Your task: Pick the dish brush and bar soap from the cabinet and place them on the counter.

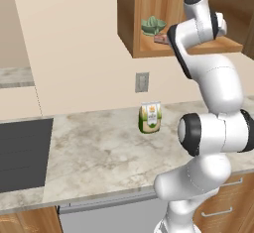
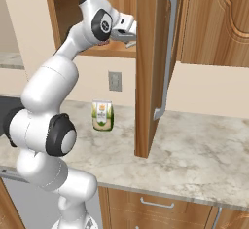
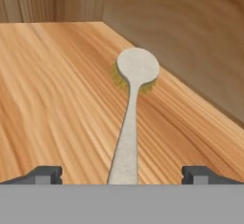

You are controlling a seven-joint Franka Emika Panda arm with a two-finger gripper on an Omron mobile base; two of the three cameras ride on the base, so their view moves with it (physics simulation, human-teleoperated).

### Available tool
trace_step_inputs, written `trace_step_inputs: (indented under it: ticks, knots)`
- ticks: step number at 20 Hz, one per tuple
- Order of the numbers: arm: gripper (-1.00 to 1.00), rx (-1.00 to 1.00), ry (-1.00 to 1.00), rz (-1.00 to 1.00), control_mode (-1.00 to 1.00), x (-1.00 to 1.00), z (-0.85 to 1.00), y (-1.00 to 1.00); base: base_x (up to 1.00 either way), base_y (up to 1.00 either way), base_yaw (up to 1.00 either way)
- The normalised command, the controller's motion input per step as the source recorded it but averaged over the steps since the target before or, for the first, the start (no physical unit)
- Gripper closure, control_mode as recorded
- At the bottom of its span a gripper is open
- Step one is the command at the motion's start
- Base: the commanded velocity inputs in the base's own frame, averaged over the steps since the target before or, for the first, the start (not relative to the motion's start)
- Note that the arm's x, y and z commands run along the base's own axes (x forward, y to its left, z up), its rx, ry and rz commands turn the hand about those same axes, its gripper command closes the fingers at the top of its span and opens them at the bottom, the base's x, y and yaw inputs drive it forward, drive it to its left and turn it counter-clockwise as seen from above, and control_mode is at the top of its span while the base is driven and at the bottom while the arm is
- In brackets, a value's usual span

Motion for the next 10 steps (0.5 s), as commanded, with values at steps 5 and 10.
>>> trace_step_inputs:
  ticks: [5,10]
  knots:
    - [1.00,0.00,0.00,0.00,-1.00,0.02,-0.17,-0.05,0.00,0.00,0.00]
    - [1.00,0.07,0.00,-0.06,-1.00,-0.15,-0.34,-0.01,0.00,0.00,0.00]
